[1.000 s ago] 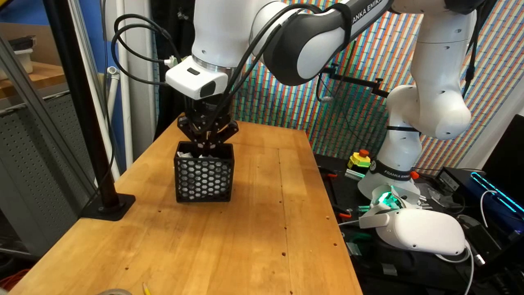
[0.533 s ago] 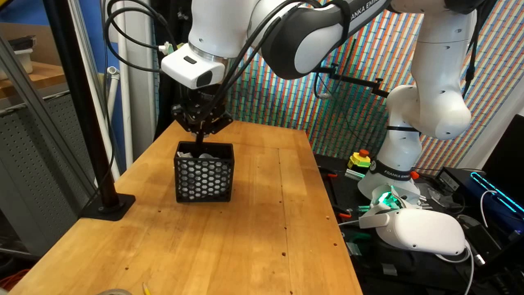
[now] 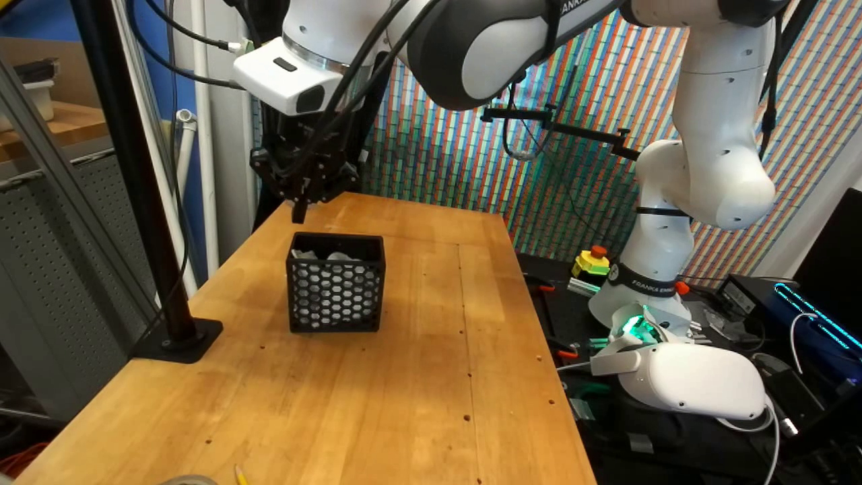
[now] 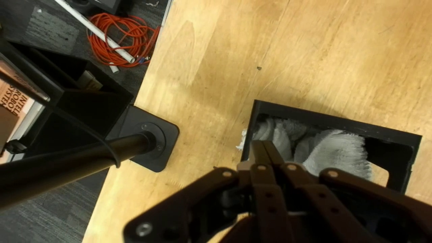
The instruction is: Place the towel in the basket
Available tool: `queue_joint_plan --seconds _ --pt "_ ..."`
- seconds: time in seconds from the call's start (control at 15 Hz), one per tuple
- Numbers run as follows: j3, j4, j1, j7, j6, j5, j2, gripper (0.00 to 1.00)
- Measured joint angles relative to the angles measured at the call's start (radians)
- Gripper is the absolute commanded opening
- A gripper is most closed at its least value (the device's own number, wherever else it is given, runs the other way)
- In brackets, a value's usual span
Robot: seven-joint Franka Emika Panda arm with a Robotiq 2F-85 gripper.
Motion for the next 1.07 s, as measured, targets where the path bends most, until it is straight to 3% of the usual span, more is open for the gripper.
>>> queue_joint_plan --seconds 0.6,1.07 --pt "0.000 0.183 0.023 -0.065 -0.039 0.000 0.163 0.05" --pt "0.000 0.222 0.042 -0.063 -0.070 0.000 0.187 0.05"
